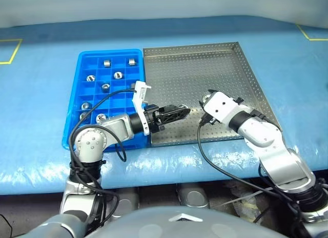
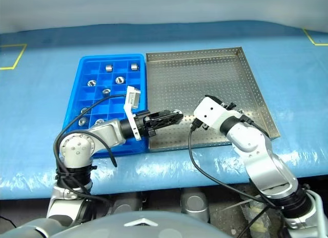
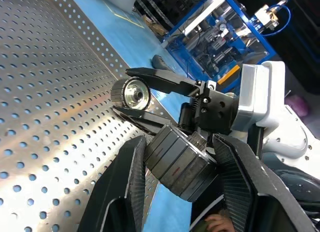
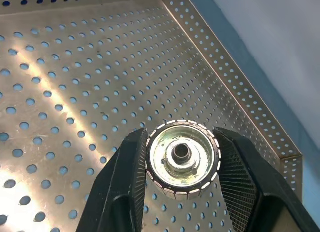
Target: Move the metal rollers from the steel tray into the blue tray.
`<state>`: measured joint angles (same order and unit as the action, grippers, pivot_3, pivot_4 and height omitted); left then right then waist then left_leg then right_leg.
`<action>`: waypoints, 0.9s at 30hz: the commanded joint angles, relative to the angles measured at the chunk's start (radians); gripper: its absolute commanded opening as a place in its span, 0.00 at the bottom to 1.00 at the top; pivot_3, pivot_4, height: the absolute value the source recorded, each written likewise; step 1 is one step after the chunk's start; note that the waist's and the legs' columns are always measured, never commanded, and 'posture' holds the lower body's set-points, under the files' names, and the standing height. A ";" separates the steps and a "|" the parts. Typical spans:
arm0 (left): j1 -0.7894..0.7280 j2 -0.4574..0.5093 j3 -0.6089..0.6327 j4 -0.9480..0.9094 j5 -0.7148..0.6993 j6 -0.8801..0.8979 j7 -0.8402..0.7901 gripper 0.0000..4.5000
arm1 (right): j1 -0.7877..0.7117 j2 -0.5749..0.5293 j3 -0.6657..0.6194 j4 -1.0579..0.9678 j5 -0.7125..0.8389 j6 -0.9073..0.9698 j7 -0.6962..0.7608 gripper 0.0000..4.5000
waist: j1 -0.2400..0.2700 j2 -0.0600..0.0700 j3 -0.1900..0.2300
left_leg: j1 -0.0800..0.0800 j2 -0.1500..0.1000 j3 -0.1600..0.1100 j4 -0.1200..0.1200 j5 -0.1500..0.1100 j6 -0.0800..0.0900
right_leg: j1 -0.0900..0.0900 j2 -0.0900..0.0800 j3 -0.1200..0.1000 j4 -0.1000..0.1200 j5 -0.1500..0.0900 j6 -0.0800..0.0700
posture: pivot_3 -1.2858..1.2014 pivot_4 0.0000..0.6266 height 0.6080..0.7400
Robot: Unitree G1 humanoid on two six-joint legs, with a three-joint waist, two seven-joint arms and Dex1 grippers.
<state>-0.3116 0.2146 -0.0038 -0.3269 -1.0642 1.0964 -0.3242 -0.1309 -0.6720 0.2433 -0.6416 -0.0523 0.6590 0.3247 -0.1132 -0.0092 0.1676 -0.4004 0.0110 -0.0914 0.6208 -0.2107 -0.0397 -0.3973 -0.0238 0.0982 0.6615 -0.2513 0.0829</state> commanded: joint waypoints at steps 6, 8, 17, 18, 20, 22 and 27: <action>-0.065 0.156 0.085 0.008 0.372 -0.271 0.111 0.40 | 0.001 0.258 -0.129 -0.138 0.304 0.047 0.069 0.38 | 0.012 -0.001 0.000 | 0.000 0.000 -0.001 -0.001 0.000 0.000 | 0.000 0.000 0.000 0.000 0.000 0.000 | 0.48 0.24 1.00; -0.050 0.194 0.032 0.017 0.450 -0.290 0.095 0.40 | -0.005 0.280 -0.124 -0.164 0.353 0.059 0.084 0.38 | 0.018 -0.001 0.000 | 0.000 0.000 -0.001 -0.001 0.000 0.000 | 0.000 -0.001 -0.001 -0.001 0.000 0.000 | 0.48 0.24 1.00; -0.003 0.242 0.005 0.018 0.568 -0.292 0.070 0.40 | -0.026 0.303 -0.112 -0.199 0.423 0.089 0.077 0.38 | 0.027 -0.001 0.000 | -0.001 -0.001 -0.001 -0.001 -0.001 0.001 | 0.000 -0.001 -0.001 -0.002 0.000 -0.001 | 0.48 0.24 1.00; 0.002 0.242 0.008 0.023 0.579 -0.293 0.073 0.40 | -0.026 0.303 -0.111 -0.198 0.425 0.091 0.076 0.38 | 0.025 -0.001 0.000 | -0.001 0.000 -0.001 -0.001 -0.001 0.001 | 0.000 -0.001 -0.001 -0.002 0.000 -0.001 | 0.48 0.24 1.00; 0.007 0.236 0.018 0.035 0.592 -0.292 0.079 0.40 | -0.024 0.300 -0.110 -0.194 0.426 0.094 0.071 0.38 | 0.026 -0.001 0.000 | -0.001 0.000 -0.001 -0.001 -0.001 0.001 | 0.000 -0.001 -0.001 -0.001 0.000 -0.001 | 0.48 0.24 1.00; 0.011 0.233 0.022 0.035 0.607 -0.290 0.080 0.40 | -0.023 0.299 -0.112 -0.193 0.429 0.096 0.067 0.38 | 0.028 -0.001 0.000 | -0.001 0.000 -0.001 -0.001 -0.001 0.001 | 0.000 -0.001 -0.001 -0.001 0.000 -0.001 | 0.48 0.24 1.00; 0.024 0.228 0.032 0.034 0.632 -0.283 0.089 0.40 | -0.028 0.298 -0.120 -0.191 0.436 0.101 0.059 0.38 | 0.028 -0.001 0.000 | -0.001 0.000 -0.001 -0.001 -0.001 0.001 | 0.000 -0.001 -0.001 -0.001 0.000 -0.001 | 0.49 0.24 1.00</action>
<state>-0.2857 0.4432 0.0044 -0.2729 -0.4440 0.8237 -0.2401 -0.1408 -0.3769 0.1417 -0.7974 0.3686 0.7715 0.3881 -0.0850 -0.0100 0.1679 -0.4012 0.0108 -0.0921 0.6197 -0.2114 -0.0388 -0.3977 -0.0248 0.0970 0.6601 -0.2514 0.0822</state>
